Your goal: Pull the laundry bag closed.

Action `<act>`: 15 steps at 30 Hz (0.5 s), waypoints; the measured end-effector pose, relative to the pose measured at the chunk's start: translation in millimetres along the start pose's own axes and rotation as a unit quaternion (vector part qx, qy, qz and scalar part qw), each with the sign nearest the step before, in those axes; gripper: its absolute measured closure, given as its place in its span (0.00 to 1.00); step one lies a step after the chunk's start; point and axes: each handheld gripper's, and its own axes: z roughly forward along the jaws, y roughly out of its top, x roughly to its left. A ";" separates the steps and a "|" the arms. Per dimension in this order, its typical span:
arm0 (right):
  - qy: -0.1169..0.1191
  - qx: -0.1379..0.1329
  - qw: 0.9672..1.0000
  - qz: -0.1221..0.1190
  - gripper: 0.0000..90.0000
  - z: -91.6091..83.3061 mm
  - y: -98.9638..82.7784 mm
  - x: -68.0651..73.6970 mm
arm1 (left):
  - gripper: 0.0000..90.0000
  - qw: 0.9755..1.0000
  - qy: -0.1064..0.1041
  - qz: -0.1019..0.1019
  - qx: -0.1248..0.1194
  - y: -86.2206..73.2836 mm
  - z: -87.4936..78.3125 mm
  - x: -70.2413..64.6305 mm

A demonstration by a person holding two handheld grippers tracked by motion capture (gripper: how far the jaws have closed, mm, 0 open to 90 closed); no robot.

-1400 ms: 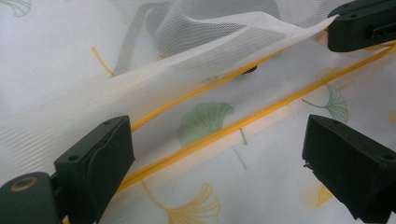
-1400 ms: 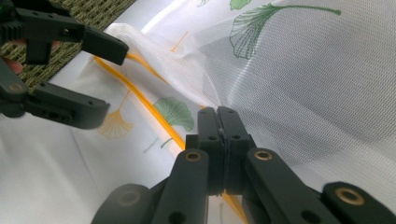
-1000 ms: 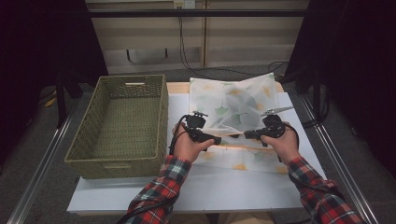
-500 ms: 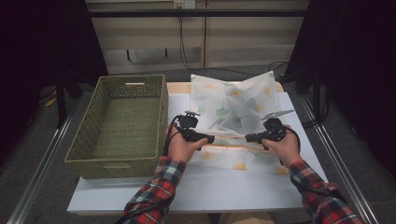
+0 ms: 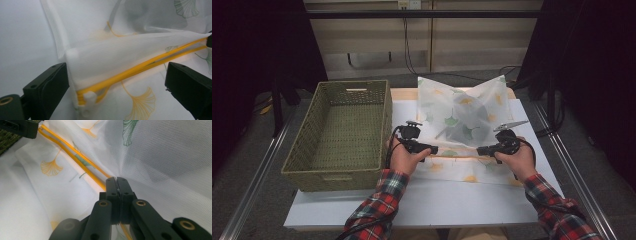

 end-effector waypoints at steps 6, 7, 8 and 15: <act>-0.003 0.003 1.000 0.003 1.00 -2.3 -4.5 -5.0 | 0.05 1.000 -0.002 0.000 0.007 -2.6 2.5 2.7; -0.005 0.006 1.000 0.005 1.00 -2.6 -4.9 -5.1 | 0.05 1.000 -0.002 0.001 0.006 -2.8 2.8 2.5; -0.006 0.006 1.000 0.005 1.00 -2.9 -5.5 -5.7 | 0.05 1.000 -0.001 0.001 0.008 -2.8 2.6 2.7; -0.008 0.008 1.000 0.005 1.00 -4.3 -8.5 -8.2 | 0.07 1.000 -0.009 0.000 0.006 -4.0 1.2 0.4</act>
